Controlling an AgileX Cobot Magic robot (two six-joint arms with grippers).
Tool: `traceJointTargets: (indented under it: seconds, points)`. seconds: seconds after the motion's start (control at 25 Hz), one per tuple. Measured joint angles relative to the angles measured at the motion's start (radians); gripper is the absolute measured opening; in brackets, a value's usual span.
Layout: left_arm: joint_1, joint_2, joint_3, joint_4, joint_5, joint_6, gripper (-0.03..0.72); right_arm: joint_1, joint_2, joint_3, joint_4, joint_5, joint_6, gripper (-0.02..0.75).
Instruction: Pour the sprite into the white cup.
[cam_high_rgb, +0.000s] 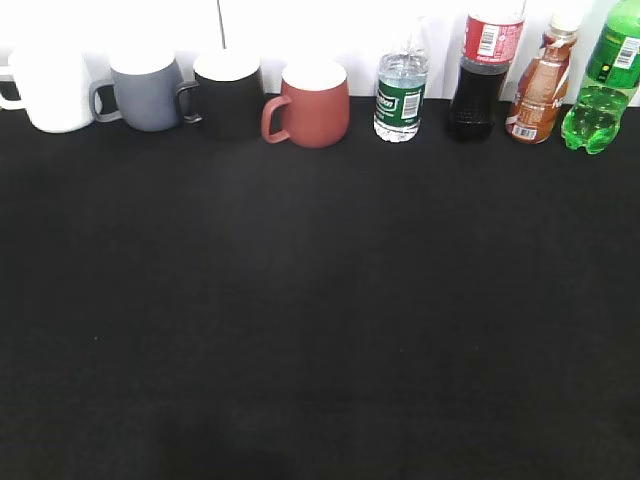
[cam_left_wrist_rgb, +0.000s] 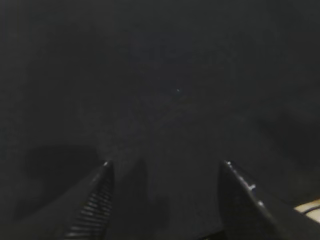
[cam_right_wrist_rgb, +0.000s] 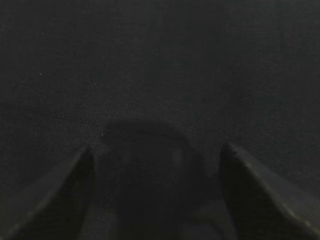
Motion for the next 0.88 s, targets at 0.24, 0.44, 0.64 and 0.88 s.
traceJointTargets:
  seconds: [0.24,0.44,0.64,0.88]
  points:
    - [0.203,-0.184,0.001,0.000,0.000,0.001,0.461,-0.231,-0.184,0.000,0.000,-0.003,-0.006,0.580]
    - [0.211,-0.291,0.001,0.000,0.000,0.002,0.446,-0.233,-0.206,0.000,-0.001,-0.004,-0.006,0.580]
    - [0.211,-0.291,0.001,0.000,0.000,0.002,0.414,-0.233,-0.207,0.000,-0.001,-0.004,-0.006,0.580]
    - [0.211,-0.291,0.001,0.000,0.000,0.002,0.347,-0.233,-0.207,0.000,-0.001,-0.004,-0.006,0.580]
